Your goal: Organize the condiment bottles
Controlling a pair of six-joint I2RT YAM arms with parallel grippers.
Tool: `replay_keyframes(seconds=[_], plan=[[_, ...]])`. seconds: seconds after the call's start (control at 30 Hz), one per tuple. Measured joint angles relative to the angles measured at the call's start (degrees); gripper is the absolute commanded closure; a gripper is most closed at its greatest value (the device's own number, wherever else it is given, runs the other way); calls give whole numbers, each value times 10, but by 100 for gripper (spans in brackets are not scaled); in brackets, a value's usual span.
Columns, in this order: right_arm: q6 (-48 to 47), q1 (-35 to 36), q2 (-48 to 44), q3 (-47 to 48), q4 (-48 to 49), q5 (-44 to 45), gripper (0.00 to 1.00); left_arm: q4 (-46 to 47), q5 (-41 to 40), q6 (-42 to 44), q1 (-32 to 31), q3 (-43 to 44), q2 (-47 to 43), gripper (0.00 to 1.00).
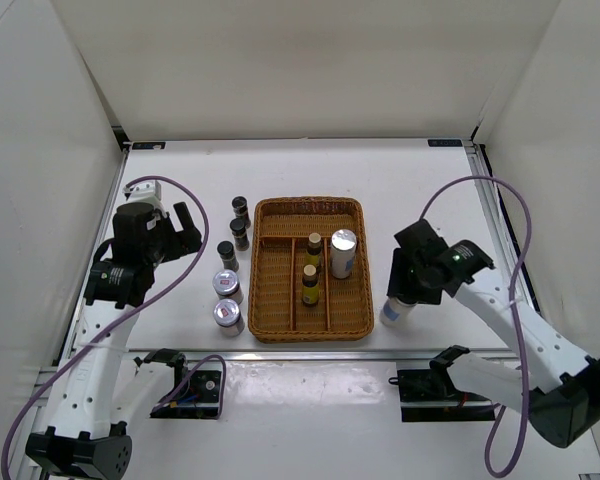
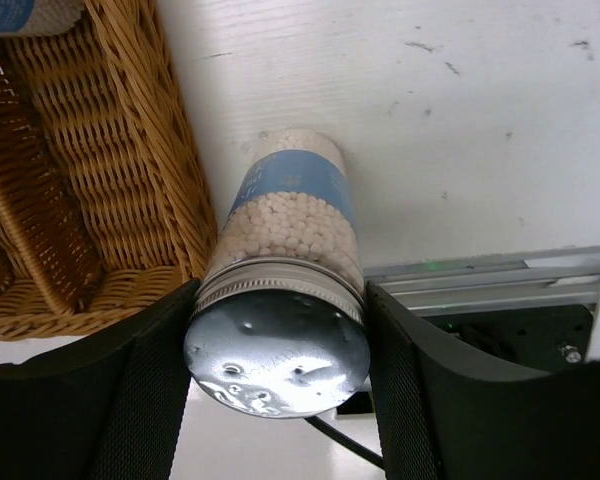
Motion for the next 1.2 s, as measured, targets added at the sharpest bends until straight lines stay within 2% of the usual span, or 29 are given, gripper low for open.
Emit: replay_keyframes(seconds=[0.07, 0.2, 0.37, 0.63, 0.87, 0.97, 1.07, 1.2], plan=[[5, 0, -18, 14, -23, 10, 92, 0, 0, 0, 0, 0, -1, 0], [2, 9, -57, 91, -61, 31, 93, 0, 0, 0, 0, 0, -1, 0], [-25, 21, -78, 170, -41, 7, 97, 0, 0, 0, 0, -4, -1, 0], [-37, 109, -18, 118, 29, -26, 99, -2, -25, -33, 0, -10, 0, 0], [-37, 165, 45, 105, 79, -14, 99, -2, -37, -49, 0, -10, 13, 0], [-36, 169, 66, 96, 96, -3, 85, -2, -38, -50, 0, -11, 17, 0], [-34, 169, 92, 85, 103, 11, 82, -3, -38, -64, 0, -19, 17, 0], [-29, 169, 130, 81, 106, 26, 64, -7, -26, -73, 0, -28, 20, 0]])
